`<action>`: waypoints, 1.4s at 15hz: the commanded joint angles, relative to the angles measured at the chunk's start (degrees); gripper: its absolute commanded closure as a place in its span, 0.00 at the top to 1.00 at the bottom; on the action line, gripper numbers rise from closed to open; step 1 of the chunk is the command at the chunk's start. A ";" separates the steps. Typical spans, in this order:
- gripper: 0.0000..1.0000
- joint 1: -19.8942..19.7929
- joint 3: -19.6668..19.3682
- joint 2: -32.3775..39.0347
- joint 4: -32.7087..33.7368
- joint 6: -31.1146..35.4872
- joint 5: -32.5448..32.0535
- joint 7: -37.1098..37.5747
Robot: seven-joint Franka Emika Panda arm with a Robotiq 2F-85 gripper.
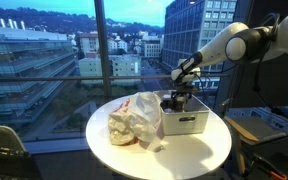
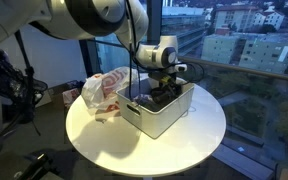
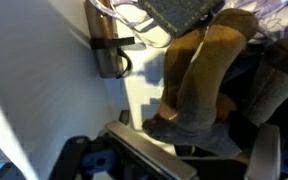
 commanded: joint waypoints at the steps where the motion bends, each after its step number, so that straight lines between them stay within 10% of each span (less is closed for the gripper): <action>1: 1.00 0.10 -0.15 2.49 4.06 -2.37 0.49 0.81; 2: 0.75 -0.12 0.04 2.81 4.33 -2.88 0.68 0.69; 13: 0.01 -3.23 4.17 -0.61 0.46 -7.75 7.24 -1.01; 21: 0.06 4.66 -0.21 -18.94 -12.57 -15.03 1.45 5.24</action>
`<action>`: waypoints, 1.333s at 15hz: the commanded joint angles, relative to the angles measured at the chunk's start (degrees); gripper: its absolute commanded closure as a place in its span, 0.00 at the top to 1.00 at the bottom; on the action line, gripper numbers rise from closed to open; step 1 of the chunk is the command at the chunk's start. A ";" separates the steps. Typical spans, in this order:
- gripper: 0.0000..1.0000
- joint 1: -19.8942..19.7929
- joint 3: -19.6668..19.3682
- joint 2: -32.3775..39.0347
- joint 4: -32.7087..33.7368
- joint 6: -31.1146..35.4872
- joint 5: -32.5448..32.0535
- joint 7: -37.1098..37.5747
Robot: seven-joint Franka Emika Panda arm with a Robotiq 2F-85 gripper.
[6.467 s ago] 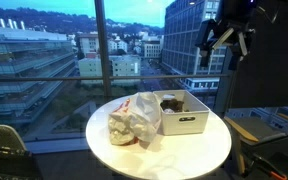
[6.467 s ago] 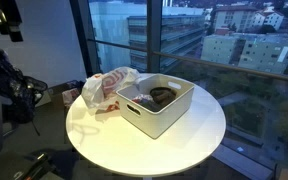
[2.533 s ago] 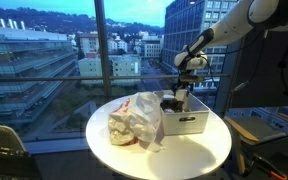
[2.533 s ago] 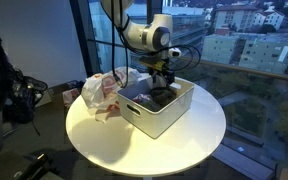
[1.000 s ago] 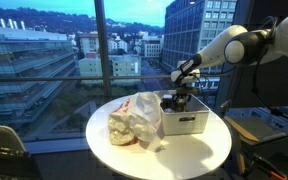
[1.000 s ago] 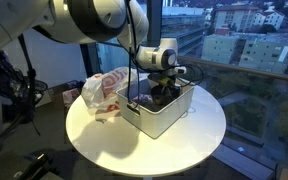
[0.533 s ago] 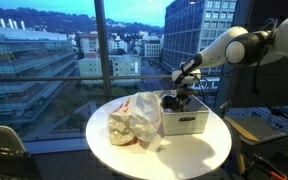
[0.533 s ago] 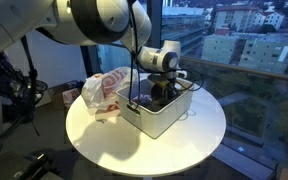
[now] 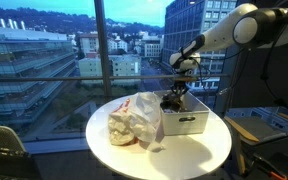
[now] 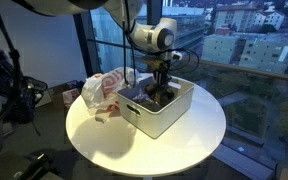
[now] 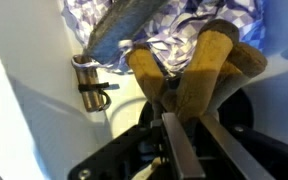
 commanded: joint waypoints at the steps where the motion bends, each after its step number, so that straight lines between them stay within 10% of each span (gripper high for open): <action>1: 0.05 5.48 -3.02 -11.86 -10.06 -5.01 -5.05 4.84; 6: 0.06 14.77 -5.77 -23.63 -18.34 -16.86 -20.40 15.44; 10: 0.06 17.18 -0.72 -30.25 -21.84 -30.02 -25.58 12.90; 20: 0.06 18.67 6.83 -21.34 -16.42 -34.08 -28.86 4.26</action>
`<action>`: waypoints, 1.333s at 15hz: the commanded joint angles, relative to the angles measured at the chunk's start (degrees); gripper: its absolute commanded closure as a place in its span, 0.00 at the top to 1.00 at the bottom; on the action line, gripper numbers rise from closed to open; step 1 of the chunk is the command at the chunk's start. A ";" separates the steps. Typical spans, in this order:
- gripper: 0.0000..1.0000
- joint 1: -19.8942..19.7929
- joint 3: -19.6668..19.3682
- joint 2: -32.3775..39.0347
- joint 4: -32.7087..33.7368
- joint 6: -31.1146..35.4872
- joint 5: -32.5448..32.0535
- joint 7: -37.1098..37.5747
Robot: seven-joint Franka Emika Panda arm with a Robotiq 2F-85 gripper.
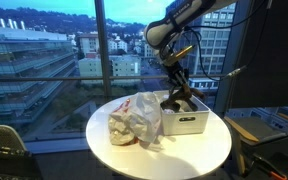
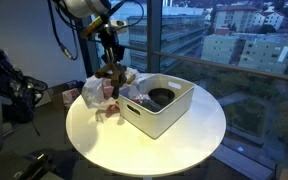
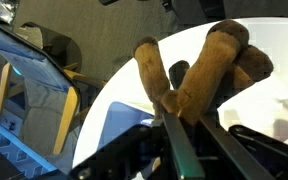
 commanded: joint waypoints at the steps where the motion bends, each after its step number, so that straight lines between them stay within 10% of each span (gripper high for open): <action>1: 0.06 1.13 1.07 4.40 4.48 -1.28 -2.32 -3.25; 20: 0.06 11.27 0.19 25.11 30.99 -7.27 -8.17 -7.58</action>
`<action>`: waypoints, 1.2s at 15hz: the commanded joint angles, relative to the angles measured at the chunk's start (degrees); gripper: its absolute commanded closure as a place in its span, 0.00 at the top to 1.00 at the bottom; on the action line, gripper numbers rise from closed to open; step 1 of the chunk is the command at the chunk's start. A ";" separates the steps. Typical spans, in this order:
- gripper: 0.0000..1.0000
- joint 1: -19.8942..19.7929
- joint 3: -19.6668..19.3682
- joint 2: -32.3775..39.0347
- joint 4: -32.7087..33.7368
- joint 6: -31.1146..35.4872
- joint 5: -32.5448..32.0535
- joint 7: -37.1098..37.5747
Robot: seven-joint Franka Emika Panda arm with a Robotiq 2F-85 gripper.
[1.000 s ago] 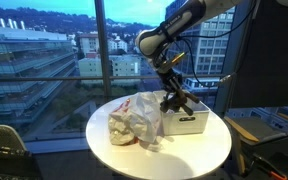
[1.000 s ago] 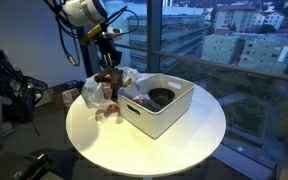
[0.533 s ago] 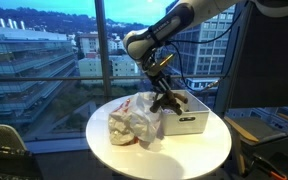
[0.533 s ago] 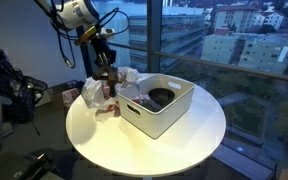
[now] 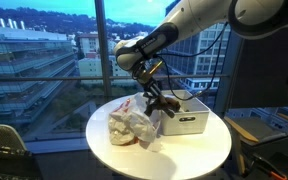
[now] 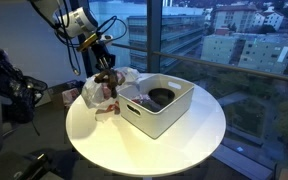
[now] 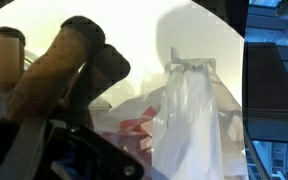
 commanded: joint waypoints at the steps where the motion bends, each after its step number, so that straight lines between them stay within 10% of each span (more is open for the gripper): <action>1: 0.06 3.09 -0.92 4.39 8.07 -4.07 -1.43 -2.84; 18: 0.07 -2.51 2.00 13.73 19.01 11.40 3.92 -13.33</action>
